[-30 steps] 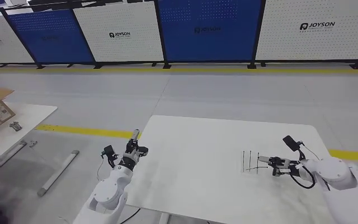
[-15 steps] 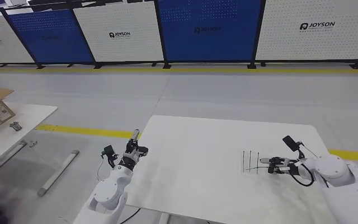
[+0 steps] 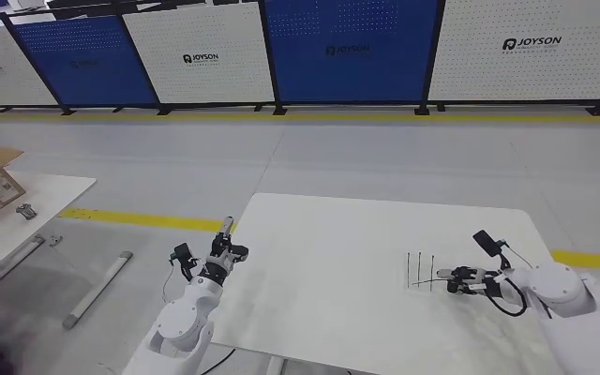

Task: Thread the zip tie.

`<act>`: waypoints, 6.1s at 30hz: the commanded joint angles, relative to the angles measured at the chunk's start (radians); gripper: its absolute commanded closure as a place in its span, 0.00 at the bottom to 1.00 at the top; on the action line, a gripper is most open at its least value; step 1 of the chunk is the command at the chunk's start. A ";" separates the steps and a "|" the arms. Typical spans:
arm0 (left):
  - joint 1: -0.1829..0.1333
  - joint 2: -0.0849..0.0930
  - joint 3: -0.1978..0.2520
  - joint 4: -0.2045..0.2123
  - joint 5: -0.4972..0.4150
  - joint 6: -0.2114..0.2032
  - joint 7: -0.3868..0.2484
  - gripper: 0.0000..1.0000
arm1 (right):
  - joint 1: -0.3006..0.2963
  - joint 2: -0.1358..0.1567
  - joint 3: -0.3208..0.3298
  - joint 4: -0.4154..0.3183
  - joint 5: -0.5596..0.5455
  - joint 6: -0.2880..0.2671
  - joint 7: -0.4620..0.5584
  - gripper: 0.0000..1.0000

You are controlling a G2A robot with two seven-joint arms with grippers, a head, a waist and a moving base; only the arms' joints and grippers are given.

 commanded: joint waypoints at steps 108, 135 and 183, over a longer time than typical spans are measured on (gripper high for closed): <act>-0.100 0.003 0.261 -0.109 0.354 0.096 -0.314 0.00 | -0.370 -0.001 0.115 -0.338 0.655 -0.421 -0.268 1.00; -0.169 -0.017 0.377 -0.034 0.192 0.061 -0.344 0.00 | -0.332 -0.078 -0.090 -0.377 0.537 -0.421 -0.581 1.00; -0.272 -0.047 0.525 0.038 0.267 0.094 -0.203 0.00 | -0.315 -0.114 -0.182 -0.393 0.449 -0.356 -0.647 1.00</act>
